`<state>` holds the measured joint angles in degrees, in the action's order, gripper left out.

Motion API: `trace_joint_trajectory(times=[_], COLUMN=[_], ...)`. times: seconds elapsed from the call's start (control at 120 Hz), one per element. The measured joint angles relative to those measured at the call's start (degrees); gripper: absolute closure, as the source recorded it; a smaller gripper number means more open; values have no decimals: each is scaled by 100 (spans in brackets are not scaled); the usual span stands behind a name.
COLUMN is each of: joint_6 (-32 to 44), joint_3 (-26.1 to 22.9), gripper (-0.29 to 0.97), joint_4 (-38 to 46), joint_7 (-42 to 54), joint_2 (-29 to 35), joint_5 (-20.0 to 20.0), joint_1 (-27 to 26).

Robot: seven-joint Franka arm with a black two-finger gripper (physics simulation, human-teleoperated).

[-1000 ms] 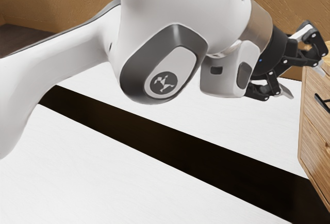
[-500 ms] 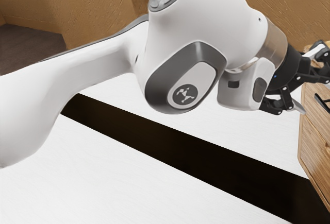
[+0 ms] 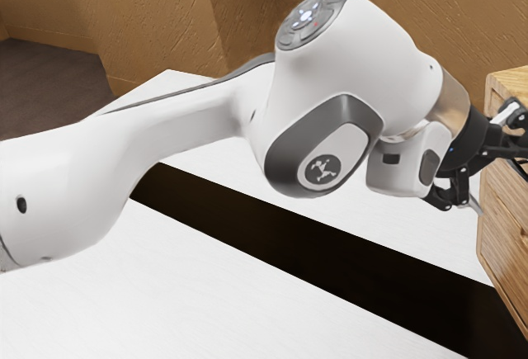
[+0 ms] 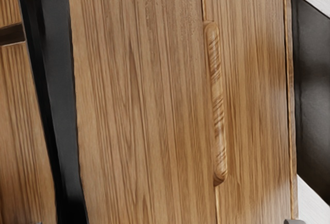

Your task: Pull the drawer handle with one arm to open the drawer

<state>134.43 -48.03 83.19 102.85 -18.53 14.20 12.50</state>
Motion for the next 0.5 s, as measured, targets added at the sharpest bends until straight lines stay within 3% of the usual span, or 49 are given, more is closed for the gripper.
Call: trace_joint_trajectory(times=[0.067,0.158,0.225,0.3,0.358,0.433,0.442,0.5], joint_6=[9,10,13,23,37,43,47,49], joint_3=[10,14,4,-2,-11,-14,-14,-28], gripper=[2,-2,13,6,18,27,24,43], joint_4=[-1,14,29,39,38,21,18,10], joint_7=[-6,7,-8,-11,-11,-25,-23,-25], joint_2=[-42,-80,-158,-205,-214,-215,-215,-209], joint_5=[-52,-120,-57,-18,48,109,112,150], joint_1=[-18,-28,-57,-61,-64,-89,-92,-99])
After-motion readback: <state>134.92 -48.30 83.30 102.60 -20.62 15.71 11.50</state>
